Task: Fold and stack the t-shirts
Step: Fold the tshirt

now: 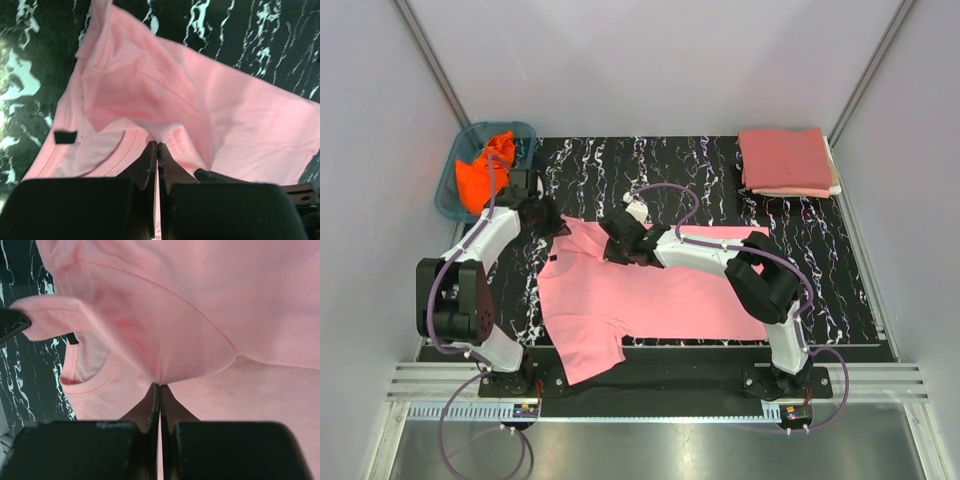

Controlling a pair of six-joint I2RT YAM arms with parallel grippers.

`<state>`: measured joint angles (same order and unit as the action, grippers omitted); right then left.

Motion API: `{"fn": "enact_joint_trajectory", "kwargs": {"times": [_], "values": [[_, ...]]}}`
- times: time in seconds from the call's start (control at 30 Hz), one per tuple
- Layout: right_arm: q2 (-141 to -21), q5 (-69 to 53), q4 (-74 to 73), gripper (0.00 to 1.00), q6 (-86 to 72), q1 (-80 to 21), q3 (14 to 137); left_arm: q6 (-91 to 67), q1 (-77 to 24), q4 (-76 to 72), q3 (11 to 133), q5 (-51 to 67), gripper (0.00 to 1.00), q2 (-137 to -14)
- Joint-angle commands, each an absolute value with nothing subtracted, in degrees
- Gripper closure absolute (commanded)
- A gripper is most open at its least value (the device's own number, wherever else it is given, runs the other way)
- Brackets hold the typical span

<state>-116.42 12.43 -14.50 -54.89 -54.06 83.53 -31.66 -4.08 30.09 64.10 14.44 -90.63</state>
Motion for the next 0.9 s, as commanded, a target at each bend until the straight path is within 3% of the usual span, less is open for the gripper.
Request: {"fn": "enact_joint_trajectory", "kwargs": {"times": [0.0, 0.37, 0.5, 0.63, 0.87], "values": [[-112.5, 10.6, -15.4, 1.00, -51.6, -54.0, 83.6, -30.0, -3.9, 31.2, 62.2, 11.5, 1.00, -87.6], [-114.2, 1.6, -26.2, 0.98, -42.5, -53.5, 88.3, -31.1, -4.0, 31.8, 55.7, 13.9, 1.00, -83.6], [-115.7, 0.7, -29.7, 0.92, -38.2, -53.0, 90.9, -32.9, -4.0, 29.9, 51.7, 14.8, 1.00, -80.6], [-116.2, 0.1, -31.2, 0.71, -36.3, -52.2, 93.7, -32.7, -4.0, 29.4, 50.3, 13.6, 1.00, -80.9], [-114.3, 1.6, -30.8, 0.70, -40.1, -52.1, 88.7, -32.3, -4.0, 29.4, 49.0, 12.4, 1.00, -80.7]]}}
